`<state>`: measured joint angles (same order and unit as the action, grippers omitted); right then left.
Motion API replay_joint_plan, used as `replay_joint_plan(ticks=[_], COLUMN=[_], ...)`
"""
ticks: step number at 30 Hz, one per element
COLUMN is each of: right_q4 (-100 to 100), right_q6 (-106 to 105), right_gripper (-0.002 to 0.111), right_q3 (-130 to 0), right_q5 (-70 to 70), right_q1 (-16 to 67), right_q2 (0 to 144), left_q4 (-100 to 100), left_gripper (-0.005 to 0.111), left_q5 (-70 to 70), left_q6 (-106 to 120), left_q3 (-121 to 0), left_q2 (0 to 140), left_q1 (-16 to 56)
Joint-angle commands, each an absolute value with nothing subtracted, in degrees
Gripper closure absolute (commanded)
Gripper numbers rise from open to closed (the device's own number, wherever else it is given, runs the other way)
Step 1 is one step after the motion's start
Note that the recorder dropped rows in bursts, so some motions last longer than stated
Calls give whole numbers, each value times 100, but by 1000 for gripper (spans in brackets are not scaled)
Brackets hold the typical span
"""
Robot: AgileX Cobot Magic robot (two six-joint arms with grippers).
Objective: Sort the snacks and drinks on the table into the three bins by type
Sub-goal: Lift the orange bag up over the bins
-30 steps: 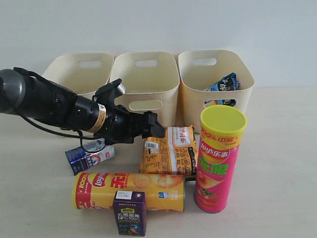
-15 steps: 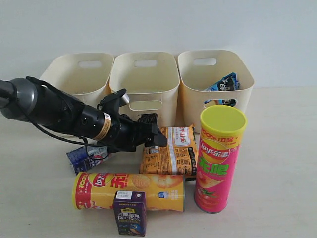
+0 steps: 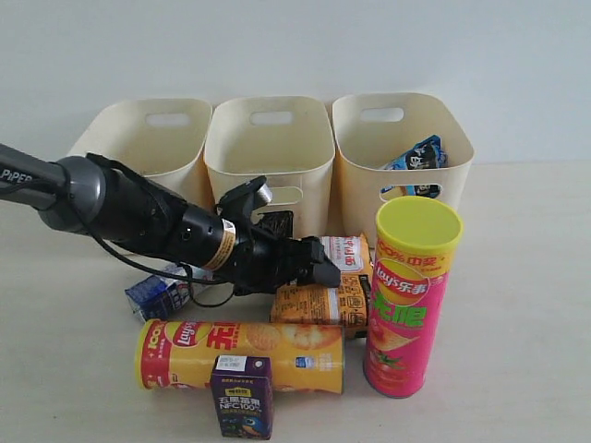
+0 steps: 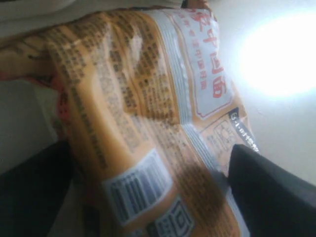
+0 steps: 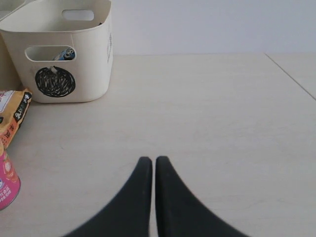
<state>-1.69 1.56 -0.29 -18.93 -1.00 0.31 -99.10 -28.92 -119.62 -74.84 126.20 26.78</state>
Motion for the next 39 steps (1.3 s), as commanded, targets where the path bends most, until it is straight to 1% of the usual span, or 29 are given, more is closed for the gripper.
replay_joint_plan(ticks=[1,2,3,5,11,21,35,39], right_q4=[-206,-206,-206,-206,-206,-206,-206,-206], right_q6=[138,138,138,138,138,138,138,138], right_gripper=[108,108,108,108,108,108,108,108], right_q3=[0,0,0,0,0,0,0,0], right_q5=[-1847,-1847,-1847,-1847,-1847,-1847,-1847,-1847], right_q1=[-95,-95,-95,-95,-95,-95,-95,-95], right_q2=[0,0,0,0,0,0,0,0], left_q4=[-9995,-9995,-9995,-9995,-9888,-9625,-9279,-9280], left_gripper=[75,94,101,102,102,102,102,102], left_q5=[-2644,-2644,-2644,-2743,-3087,-4076,-4426,-4155], left_q6=[-12022,-12022,-11991,-12003,-12025,-12025,-12025,-12025], left_q3=[-7465,-7465,-7473,-7473,-7473,-7473,-7497,-7696], left_q2=[12799,12799,12788,12732,12063,11750,11109,10941], left_q1=[2717,2717,2706,2637,2348,2113,2110,2110])
